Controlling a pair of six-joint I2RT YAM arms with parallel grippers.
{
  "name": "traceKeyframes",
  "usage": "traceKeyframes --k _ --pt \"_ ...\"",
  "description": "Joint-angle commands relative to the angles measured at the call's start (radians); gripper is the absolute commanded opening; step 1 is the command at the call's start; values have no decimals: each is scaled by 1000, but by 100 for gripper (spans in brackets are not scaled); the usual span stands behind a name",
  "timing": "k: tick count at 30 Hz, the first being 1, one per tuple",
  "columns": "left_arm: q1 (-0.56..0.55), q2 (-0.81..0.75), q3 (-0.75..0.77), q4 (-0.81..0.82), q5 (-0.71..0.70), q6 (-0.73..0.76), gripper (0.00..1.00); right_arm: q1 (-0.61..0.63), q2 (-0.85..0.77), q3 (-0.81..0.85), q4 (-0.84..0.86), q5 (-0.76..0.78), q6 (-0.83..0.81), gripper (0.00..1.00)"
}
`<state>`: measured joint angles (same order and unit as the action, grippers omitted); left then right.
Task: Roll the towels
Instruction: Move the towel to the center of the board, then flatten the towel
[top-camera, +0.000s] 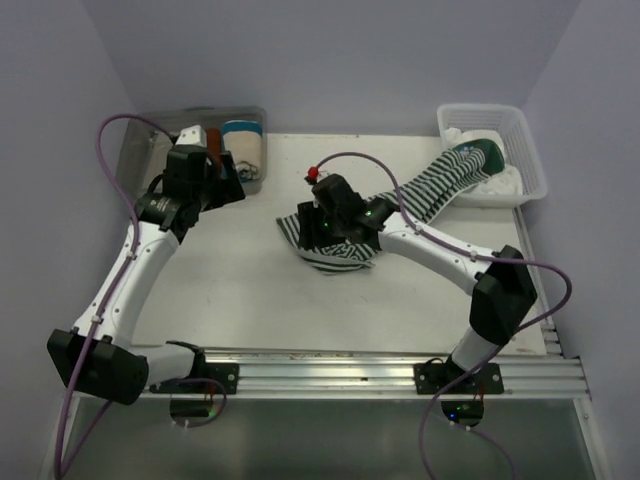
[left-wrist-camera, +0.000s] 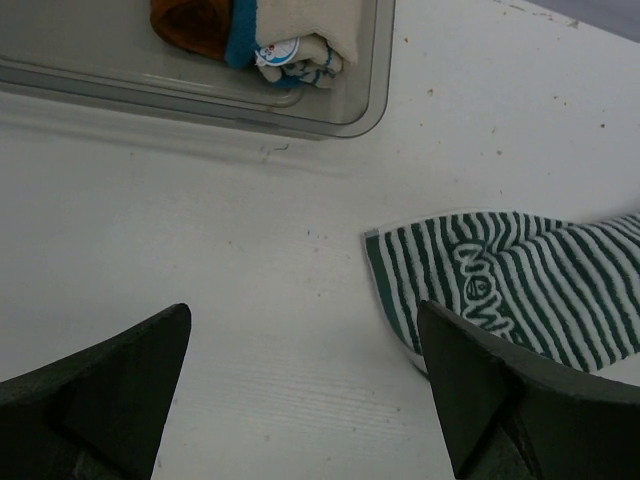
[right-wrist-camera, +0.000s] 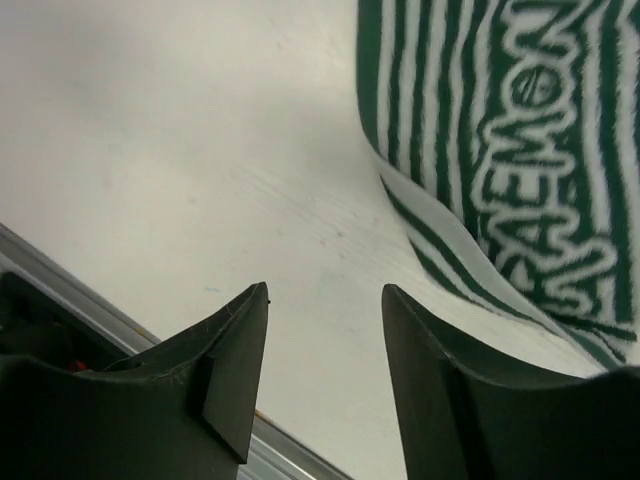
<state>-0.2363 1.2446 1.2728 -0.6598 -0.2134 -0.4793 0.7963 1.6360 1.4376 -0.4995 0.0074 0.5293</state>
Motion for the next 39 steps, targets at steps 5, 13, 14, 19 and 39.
traceKeyframes --k 5,13,14,19,39 --pt "-49 19 -118 92 207 -56 99 -168 -189 -52 -47 120 -46 64" --pt "-438 205 -187 152 189 -225 100 -580 -344 -189 -100 91 -97 72" --pt "-467 246 -184 157 189 -234 100 -607 -349 -216 -99 79 -94 72" --pt "-551 361 -112 206 184 -281 97 -687 -383 -273 -99 49 -94 73" --pt "-658 800 290 39 -52 -386 89 -694 -416 -359 -93 13 -81 77"
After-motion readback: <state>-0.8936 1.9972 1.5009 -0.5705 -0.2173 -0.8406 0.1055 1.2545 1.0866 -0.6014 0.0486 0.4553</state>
